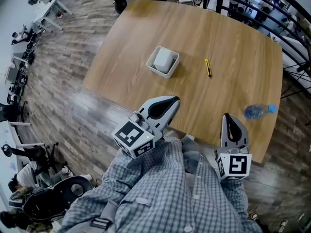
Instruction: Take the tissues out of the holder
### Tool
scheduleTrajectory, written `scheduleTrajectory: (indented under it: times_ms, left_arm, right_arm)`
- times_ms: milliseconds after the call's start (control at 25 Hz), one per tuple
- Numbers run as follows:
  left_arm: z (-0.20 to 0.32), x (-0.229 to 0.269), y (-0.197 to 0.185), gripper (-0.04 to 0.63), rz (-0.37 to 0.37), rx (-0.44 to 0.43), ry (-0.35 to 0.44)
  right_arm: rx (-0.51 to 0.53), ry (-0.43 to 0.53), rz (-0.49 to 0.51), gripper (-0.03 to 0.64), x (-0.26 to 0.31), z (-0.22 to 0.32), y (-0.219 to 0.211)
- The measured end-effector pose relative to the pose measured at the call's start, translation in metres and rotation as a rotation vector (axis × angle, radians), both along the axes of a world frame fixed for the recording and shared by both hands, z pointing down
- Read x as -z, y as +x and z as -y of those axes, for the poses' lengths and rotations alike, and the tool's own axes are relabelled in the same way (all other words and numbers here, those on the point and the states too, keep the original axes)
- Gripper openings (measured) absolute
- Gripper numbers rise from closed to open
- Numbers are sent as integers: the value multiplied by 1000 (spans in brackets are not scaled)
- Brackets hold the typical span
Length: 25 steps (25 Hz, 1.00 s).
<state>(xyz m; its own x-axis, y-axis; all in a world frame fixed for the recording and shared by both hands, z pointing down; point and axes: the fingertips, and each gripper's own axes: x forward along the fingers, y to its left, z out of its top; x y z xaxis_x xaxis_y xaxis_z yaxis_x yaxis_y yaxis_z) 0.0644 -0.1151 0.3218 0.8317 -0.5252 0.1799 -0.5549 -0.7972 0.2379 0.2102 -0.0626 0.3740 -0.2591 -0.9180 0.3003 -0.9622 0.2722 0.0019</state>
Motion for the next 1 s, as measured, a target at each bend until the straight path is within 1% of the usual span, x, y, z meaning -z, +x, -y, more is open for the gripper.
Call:
scheduleTrajectory:
  times_ms: [320,560,1000]
  left_arm:
    - [12,-5,-1,6,-1,14,-6]
    - [37,-10,-4,6,-12,20,-22]
    - [79,-19,-18,6,9,17,-32]
  right_arm:
    - [13,-9,-3,12,-6,16,-1]
    - [10,-9,-8,12,-7,36,-2]
    - [2,-29,-20,12,-7,73,-15]
